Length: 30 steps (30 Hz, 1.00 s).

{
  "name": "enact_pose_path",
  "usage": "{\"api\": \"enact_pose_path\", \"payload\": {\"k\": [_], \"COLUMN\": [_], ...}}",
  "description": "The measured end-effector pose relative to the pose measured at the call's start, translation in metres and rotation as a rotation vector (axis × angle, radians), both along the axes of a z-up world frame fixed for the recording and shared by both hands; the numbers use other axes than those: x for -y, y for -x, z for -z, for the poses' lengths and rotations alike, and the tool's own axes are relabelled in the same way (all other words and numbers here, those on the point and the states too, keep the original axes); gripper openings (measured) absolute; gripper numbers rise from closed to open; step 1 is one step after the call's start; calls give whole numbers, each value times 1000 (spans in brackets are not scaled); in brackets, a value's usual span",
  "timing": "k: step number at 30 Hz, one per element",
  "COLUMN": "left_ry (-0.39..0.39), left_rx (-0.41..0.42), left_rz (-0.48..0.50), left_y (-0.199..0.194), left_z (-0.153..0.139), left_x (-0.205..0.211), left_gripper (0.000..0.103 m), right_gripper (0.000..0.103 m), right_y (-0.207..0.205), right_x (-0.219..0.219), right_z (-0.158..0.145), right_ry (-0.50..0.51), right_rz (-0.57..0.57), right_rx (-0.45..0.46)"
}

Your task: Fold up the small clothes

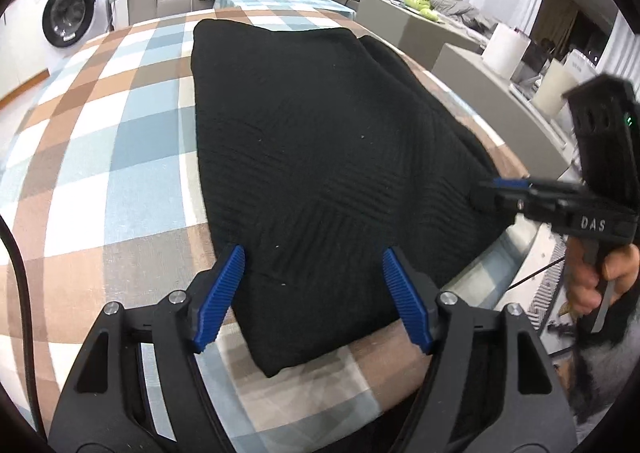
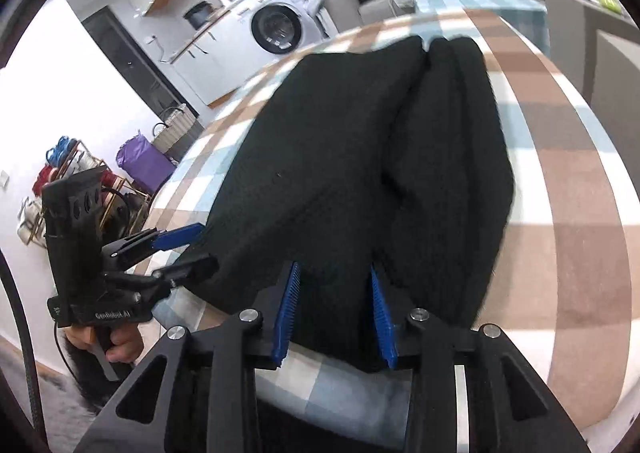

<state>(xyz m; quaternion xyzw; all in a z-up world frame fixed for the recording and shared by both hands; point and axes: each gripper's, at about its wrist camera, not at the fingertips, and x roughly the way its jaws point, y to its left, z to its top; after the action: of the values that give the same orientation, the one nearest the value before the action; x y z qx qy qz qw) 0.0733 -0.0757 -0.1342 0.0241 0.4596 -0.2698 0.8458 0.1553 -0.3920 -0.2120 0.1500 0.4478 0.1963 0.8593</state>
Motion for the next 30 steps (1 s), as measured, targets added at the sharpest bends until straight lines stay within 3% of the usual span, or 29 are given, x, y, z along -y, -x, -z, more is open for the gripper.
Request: {"api": "enact_pose_path", "payload": {"k": [2,4,8,10,13,16,19,22,25,30], "left_ry": [-25,-62,-44,-47,-28,8,33,32,42,31], "left_rx": [9,19,-17,-10,10,37,58,71,87,97], "left_rz": [-8,-29,-55,-56,-53,-31,9,48,77,147], "left_y": [0,-1,-5,-3,2,8,14,17,18,11], "left_z": [0,2,7,5,-2,-12,-18,-21,-25,-25], "left_x": [0,-1,-12,-15,-18,-16,-5,10,23,56], "left_gripper": [69,69,71,71,71,71,71,71,71,71], "right_gripper": [8,5,4,5,13,22,22,8,7,17], "right_y": [1,7,9,11,21,26,34,36,41,42], "right_x": [-6,-3,14,14,19,21,16,11,18,29], "right_z": [-4,-9,4,2,-9,-7,1,8,10,-2], "right_ry": [38,54,86,78,78,61,57,105,63,58], "right_rz": [-13,-9,62,73,112,105,86,87,105,137], "right_rx": [31,68,-9,3,52,42,61,86,73,78]}}
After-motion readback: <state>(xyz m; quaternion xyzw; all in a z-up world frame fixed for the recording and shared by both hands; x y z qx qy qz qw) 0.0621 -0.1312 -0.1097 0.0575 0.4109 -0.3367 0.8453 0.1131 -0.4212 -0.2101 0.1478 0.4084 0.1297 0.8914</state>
